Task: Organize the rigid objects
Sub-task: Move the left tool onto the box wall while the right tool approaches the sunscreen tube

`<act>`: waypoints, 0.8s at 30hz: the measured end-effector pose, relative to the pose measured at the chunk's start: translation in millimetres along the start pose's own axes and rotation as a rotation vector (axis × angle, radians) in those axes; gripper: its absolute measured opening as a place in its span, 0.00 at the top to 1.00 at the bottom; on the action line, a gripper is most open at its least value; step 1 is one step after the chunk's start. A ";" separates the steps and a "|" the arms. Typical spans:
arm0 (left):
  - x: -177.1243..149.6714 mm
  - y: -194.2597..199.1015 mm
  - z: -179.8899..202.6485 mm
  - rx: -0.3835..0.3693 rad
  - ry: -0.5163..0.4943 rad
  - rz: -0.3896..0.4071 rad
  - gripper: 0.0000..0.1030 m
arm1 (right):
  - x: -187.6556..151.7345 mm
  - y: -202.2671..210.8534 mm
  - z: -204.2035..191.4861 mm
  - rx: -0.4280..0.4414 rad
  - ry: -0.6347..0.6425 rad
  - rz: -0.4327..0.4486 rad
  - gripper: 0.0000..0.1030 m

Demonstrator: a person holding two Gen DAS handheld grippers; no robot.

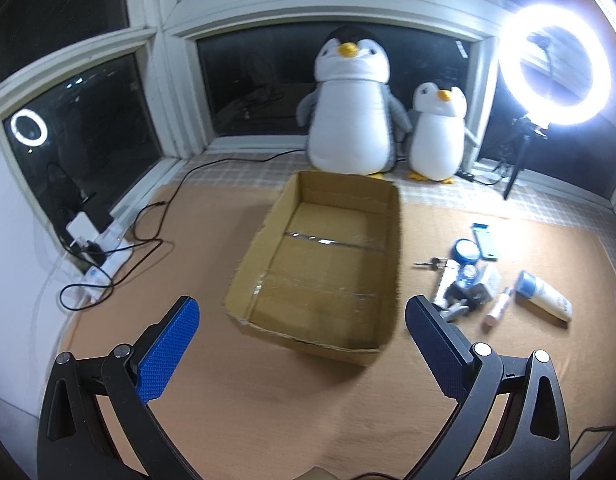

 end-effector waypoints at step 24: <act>8.9 -124.1 -77.4 0.046 0.107 -0.219 0.48 | -7.7 -28.3 18.1 -0.046 -0.003 -0.065 0.10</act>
Point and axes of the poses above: each gripper's, at about its wrist camera, not at the fingertips, and y roughly against the way its jaws point, z to its right, x to its top, the point moved 7 cm from there along -y, roughly the way its jaws point, and after that the axes turned 14 degrees about -z, right-handed, at the moved point
